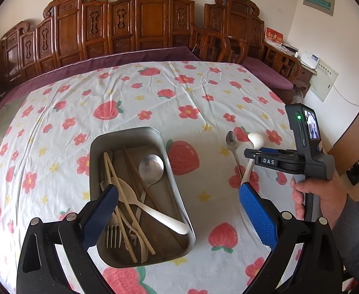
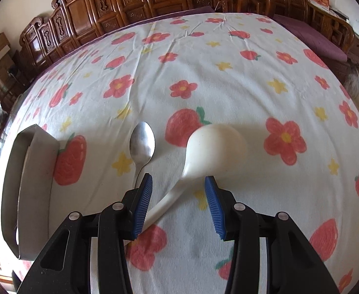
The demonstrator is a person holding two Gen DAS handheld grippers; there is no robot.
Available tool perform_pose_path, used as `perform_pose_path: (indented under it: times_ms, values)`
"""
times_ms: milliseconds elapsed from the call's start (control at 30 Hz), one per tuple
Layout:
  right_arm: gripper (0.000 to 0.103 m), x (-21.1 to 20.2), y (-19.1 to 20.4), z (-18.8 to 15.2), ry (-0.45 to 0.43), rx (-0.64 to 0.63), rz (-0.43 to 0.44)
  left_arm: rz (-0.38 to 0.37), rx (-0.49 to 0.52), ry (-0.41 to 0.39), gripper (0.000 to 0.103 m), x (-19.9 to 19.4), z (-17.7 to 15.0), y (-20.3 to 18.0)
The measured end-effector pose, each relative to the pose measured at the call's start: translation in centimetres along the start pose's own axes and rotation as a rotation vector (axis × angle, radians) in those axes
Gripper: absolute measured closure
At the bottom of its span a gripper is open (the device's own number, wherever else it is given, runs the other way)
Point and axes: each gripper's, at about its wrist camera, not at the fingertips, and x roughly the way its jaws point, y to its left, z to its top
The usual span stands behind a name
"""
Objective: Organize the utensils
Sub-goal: 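Move the right tool to the white ladle and close on its handle, then lift the white ladle with the right tool while the left tool grasps the steel spoon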
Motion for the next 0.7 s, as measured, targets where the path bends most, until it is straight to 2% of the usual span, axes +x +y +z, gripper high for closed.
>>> perform_pose_path:
  times_ms: [67, 133, 167, 233, 333, 433, 700]
  values:
    - [0.056, 0.1, 0.2, 0.1, 0.002, -0.020, -0.020, 0.001, 0.003, 0.001, 0.008, 0.1, 0.0, -0.2]
    - [0.060, 0.2, 0.5, 0.0, 0.006, -0.056, -0.050, 0.002, 0.006, 0.004, 0.008, 0.2, 0.1, -0.4]
    - [0.064, 0.2, 0.7, -0.1, 0.006, -0.083, -0.079, 0.002, 0.007, 0.005, 0.008, 0.3, 0.1, -0.5]
    - [0.079, 0.1, 0.6, -0.2, 0.006, -0.108, -0.105, 0.002, 0.012, 0.007, 0.008, 0.4, 0.2, -0.8]
    - [0.090, -0.3, -0.4, -0.4, 0.020, -0.104, -0.088, 0.003, 0.019, 0.010, 0.008, 0.6, 0.3, -1.3]
    - [0.096, -1.0, -1.4, -0.9, 0.026, -0.101, -0.066, -0.002, 0.026, 0.015, 0.008, 1.1, 0.6, -2.0]
    - [0.097, -3.2, -2.7, -3.7, 0.038, -0.178, -0.045, -0.043, 0.042, 0.032, 0.008, 2.8, 1.6, -4.8]
